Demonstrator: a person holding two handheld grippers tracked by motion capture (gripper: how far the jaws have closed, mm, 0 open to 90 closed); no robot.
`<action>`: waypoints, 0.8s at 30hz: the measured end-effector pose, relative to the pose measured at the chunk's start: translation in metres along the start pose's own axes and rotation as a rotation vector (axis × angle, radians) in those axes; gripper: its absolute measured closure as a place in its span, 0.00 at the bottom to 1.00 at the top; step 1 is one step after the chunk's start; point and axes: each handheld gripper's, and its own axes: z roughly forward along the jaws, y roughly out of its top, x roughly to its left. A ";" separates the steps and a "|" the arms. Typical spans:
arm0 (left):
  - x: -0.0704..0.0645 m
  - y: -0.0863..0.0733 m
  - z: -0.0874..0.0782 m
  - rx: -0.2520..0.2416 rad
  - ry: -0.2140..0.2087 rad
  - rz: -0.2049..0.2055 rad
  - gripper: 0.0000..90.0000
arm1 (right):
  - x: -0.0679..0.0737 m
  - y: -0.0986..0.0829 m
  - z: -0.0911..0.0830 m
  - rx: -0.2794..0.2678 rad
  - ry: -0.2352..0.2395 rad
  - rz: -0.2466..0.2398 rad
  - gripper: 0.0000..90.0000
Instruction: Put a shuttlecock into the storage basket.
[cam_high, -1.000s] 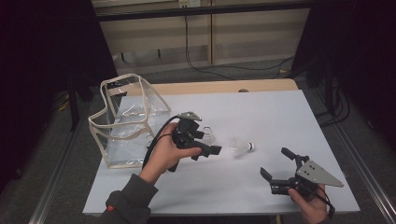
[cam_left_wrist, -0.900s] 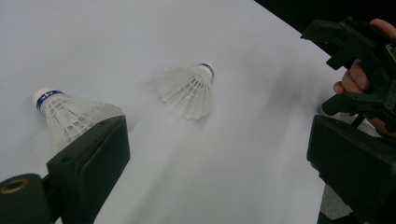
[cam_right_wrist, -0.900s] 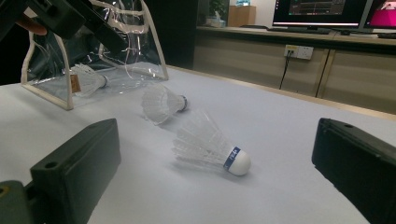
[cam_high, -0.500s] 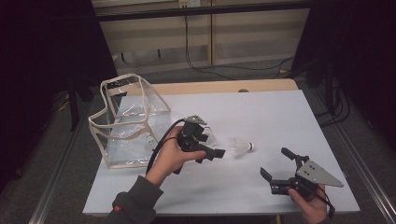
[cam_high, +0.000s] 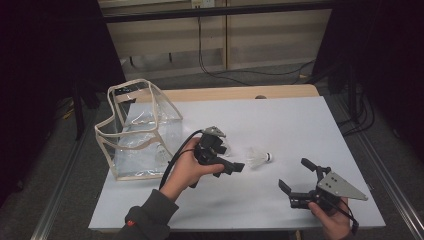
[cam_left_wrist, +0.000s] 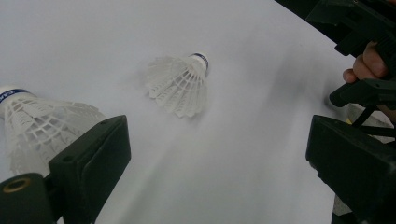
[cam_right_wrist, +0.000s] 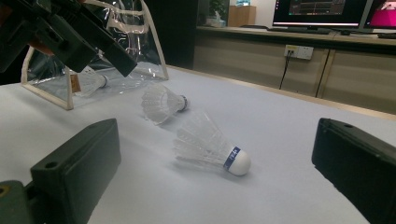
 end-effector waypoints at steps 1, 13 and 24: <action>0.000 0.000 0.001 0.003 0.005 0.000 0.07 | 0.000 0.000 0.000 0.000 0.000 0.000 0.02; -0.001 0.000 0.011 0.011 -0.009 0.001 0.08 | 0.000 0.000 0.000 0.000 0.000 -0.001 0.02; -0.002 -0.001 0.019 0.008 -0.005 0.011 0.08 | 0.000 0.000 0.000 -0.001 -0.001 0.000 0.02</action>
